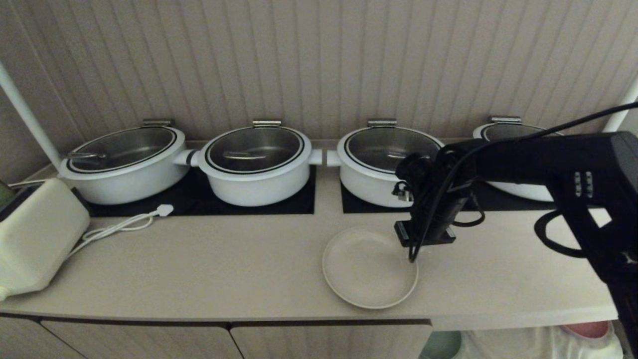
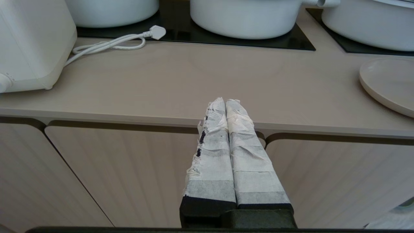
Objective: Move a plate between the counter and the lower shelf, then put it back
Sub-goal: Pick up the plate
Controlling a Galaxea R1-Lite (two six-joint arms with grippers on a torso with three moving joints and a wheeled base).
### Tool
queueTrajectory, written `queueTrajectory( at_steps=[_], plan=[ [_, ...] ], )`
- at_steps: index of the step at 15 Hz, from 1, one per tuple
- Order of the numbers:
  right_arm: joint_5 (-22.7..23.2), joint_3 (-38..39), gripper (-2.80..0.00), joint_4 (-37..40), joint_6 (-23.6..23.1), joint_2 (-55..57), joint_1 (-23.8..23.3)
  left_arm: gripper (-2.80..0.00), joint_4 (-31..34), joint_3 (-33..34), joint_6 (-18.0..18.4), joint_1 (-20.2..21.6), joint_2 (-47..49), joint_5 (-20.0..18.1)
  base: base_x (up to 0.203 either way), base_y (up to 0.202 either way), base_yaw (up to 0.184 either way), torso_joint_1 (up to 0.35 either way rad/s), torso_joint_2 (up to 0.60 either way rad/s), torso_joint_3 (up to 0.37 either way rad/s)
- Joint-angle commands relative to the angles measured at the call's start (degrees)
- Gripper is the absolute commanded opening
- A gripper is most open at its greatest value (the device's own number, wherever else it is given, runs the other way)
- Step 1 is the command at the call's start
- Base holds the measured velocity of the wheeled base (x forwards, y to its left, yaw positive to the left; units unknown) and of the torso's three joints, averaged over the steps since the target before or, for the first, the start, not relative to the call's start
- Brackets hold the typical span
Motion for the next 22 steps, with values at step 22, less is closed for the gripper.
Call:
queueTrajectory(
  at_steps=[22],
  plan=[
    [8.4, 46.1, -2.80, -15.9, 8.8, -38.1, -4.7, -2.80, 0.0, 0.0, 0.0, 0.0, 0.0, 0.0, 0.000, 0.000, 0.000, 0.000, 0.00, 0.000]
  ],
)
